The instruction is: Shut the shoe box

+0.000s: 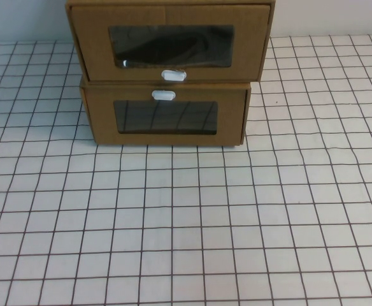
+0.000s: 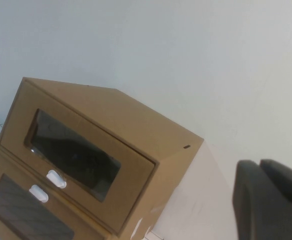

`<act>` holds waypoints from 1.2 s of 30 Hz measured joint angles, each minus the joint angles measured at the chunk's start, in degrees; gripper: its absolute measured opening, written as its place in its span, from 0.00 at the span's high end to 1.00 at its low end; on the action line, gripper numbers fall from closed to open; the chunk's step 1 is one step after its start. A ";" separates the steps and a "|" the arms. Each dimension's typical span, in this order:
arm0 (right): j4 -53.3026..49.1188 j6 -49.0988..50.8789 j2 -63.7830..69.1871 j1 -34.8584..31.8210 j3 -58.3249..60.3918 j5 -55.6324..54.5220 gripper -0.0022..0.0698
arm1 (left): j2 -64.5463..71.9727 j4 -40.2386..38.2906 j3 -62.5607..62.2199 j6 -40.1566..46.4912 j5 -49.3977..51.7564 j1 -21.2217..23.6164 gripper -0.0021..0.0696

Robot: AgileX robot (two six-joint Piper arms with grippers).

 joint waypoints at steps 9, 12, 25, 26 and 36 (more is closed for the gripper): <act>0.00 0.00 0.00 0.00 0.00 0.00 0.99 | 0.00 -0.12 -0.26 0.00 -0.39 0.00 0.97; 0.00 0.00 0.00 0.00 0.00 0.00 0.99 | 0.00 -0.12 -0.26 0.00 -0.39 0.00 0.97; 0.00 0.00 0.00 0.00 0.00 0.00 0.99 | 0.00 6.84 -0.14 0.00 -0.50 0.00 0.97; 0.00 0.00 0.00 0.00 0.00 0.00 0.99 | 0.00 6.84 0.40 -0.26 -0.95 0.00 0.97; 0.00 0.00 0.00 0.00 0.00 0.00 0.99 | -2.38 9.95 14.09 -20.07 -1.53 0.00 0.97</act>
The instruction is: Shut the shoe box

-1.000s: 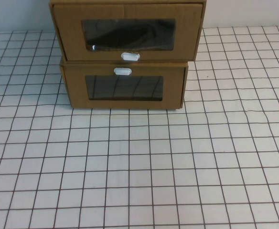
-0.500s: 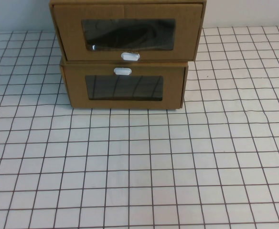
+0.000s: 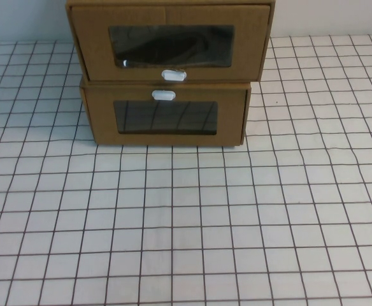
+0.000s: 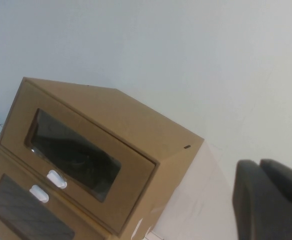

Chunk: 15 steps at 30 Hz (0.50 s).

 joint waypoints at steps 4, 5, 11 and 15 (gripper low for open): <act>0.00 0.00 0.00 0.00 0.00 0.05 0.99 | -0.13 2.04 0.30 -2.82 -0.36 0.00 0.97; 0.00 0.00 0.00 0.00 0.00 0.05 0.99 | -0.13 2.11 0.30 -2.97 -0.45 0.00 0.97; 0.00 0.00 0.00 0.00 0.00 0.28 0.99 | -0.13 2.45 0.30 -3.31 -0.45 0.00 0.97; 0.00 0.00 0.00 0.00 0.00 0.28 0.99 | -0.13 2.55 0.30 -3.31 -0.45 0.00 0.97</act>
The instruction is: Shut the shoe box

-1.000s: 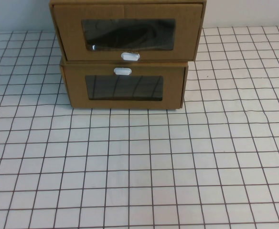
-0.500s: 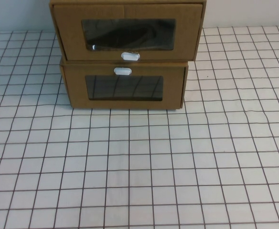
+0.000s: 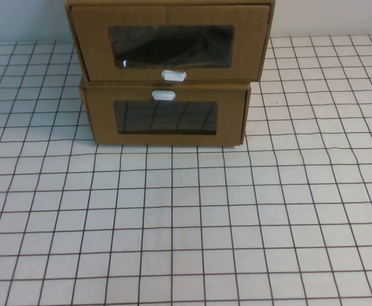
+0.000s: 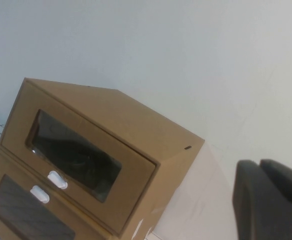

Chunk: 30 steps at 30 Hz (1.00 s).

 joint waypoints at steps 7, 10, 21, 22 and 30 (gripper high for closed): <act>0.00 0.00 0.00 0.00 0.00 0.00 0.99 | 0.00 0.00 0.00 0.00 0.00 0.00 0.97; 0.00 0.00 0.00 0.00 0.00 0.00 0.99 | 0.00 0.03 0.00 0.00 0.00 0.00 0.97; 0.00 0.00 -0.25 0.00 0.22 0.18 0.99 | 0.00 0.12 0.00 -0.22 0.00 0.00 0.97; 0.00 0.00 -0.66 0.00 0.49 0.21 0.99 | 0.00 0.12 0.00 -0.22 0.00 0.00 0.97; -21.90 24.68 -8.15 -3.32 5.91 3.33 0.99 | 0.00 0.12 0.00 -0.22 0.00 0.00 0.97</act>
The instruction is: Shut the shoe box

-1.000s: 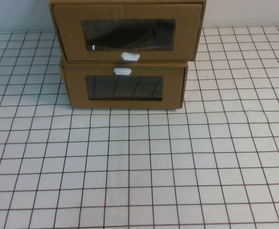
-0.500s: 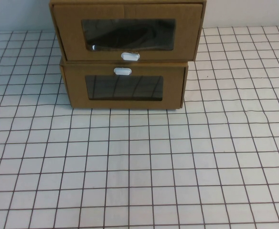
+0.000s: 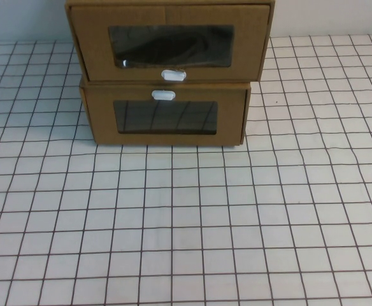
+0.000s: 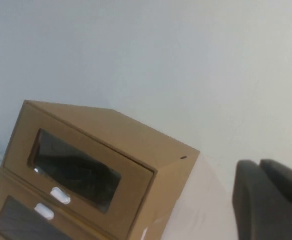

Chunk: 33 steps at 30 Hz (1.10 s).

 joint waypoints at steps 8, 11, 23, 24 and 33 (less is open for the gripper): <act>-49.27 69.88 -10.11 -18.11 10.16 17.62 0.99 | -0.04 0.00 0.00 0.00 -0.03 0.00 0.97; -58.32 88.02 -13.86 -24.15 15.03 22.60 0.99 | -0.04 0.00 0.00 0.00 -0.03 0.00 0.97; -76.85 113.00 -18.90 -33.26 29.42 19.38 0.99 | -0.04 0.00 0.00 0.00 -0.13 0.00 0.97; -78.78 114.36 -18.90 -33.26 29.42 20.50 0.99 | -0.04 0.00 0.00 0.00 -0.13 0.00 0.97; -81.61 116.05 -18.90 -33.26 29.42 24.06 0.99 | -0.04 0.00 0.00 0.00 -0.13 0.00 0.97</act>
